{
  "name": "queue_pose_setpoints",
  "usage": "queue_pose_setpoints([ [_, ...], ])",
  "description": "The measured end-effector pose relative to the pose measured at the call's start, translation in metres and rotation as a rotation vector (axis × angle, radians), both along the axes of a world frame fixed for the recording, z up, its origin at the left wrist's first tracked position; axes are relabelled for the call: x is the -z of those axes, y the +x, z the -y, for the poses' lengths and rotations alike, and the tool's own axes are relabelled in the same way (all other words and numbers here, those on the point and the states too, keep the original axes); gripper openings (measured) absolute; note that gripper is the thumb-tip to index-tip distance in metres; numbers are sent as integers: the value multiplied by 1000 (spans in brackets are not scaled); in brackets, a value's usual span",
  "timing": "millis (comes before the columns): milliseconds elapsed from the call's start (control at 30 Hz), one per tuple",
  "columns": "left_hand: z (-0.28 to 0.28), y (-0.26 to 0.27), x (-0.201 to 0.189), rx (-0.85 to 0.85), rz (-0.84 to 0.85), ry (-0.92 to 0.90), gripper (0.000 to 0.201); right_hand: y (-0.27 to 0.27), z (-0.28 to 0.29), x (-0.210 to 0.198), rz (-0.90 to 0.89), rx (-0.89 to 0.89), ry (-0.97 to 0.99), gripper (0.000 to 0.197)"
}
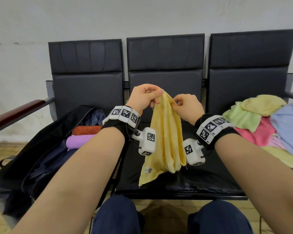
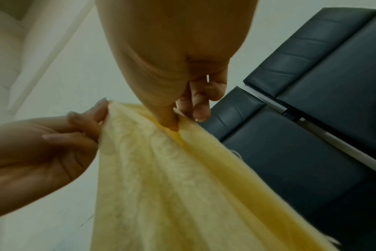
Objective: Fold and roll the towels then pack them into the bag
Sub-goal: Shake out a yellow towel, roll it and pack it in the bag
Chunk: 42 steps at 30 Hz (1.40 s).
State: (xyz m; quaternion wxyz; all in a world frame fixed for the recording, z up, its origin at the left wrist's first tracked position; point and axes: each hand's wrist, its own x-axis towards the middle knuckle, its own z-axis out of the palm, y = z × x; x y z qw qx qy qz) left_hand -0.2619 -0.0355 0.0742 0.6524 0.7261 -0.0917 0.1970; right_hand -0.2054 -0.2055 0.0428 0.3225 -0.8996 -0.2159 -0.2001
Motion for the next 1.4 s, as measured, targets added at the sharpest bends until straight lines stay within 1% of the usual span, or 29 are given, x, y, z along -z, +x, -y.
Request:
queue_pose_setpoints([
  [67, -1, 0, -2, -17, 24, -54, 3, 2, 4, 3, -6, 53, -43, 20],
  [200, -9, 3, -3, -86, 89, -176, 5, 7, 17, 14, -59, 103, -32, 21],
  [267, -15, 4, -3, -156, 108, -219, 2, 8, 24, 18, -75, 134, -54, 22],
  [333, -24, 8, 0, -241, 117, -277, 4, 10, 32, 23, -102, 157, -82, 21],
  [433, -43, 13, 7, -365, 111, -357, 5, 15, 47, 30, -192, 214, -141, 19],
  [467, -48, 14, 10, -393, 106, -368, 7, 16, 52, 33, -234, 254, -159, 21],
  [533, -57, 15, 15, -431, 100, -387, 8, 19, 62, 37, -343, 337, -172, 37],
  [600, -62, 15, 20, -465, 84, -403, 7, 21, 68, 40, -513, 366, -91, 50],
  [633, -63, 15, 22, -474, 76, -407, 7, 22, 69, 42, -600, 361, -1, 51],
  [667, -63, 16, 23, -477, 72, -413, 8, 24, 68, 44, -668, 339, 116, 48],
  [700, -61, 17, 24, -478, 71, -418, 8, 26, 66, 46, -697, 306, 248, 41],
  [767, -59, 18, 26, -480, 69, -429, 10, 31, 64, 50, -658, 238, 485, 25],
  [833, -59, 18, 27, -488, 72, -442, 10, 35, 62, 50, -619, 216, 635, 21],
  [900, -62, 18, 27, -501, 76, -445, 10, 37, 61, 48, -590, 252, 731, 20],
  [967, -66, 17, 26, -506, 83, -436, 10, 38, 59, 45, -551, 287, 762, 22],
  [1100, -72, 14, 26, -511, 109, -355, 10, 34, 57, 41, -455, 343, 673, 29],
  [1167, -77, 12, 25, -530, 117, -281, 10, 33, 59, 37, -445, 325, 669, 28],
  [1233, -82, 11, 23, -562, 119, -203, 11, 33, 61, 29, -401, 256, 713, 27],
  [1267, -83, 10, 20, -575, 126, -180, 12, 33, 61, 23, -337, 214, 736, 26],
  [1333, -84, 10, 9, -591, 162, -175, 15, 31, 61, 3, -132, 155, 768, 26],
  [1400, -83, 10, -9, -607, 223, -232, 15, 28, 55, -21, 38, 114, 790, 28],
])
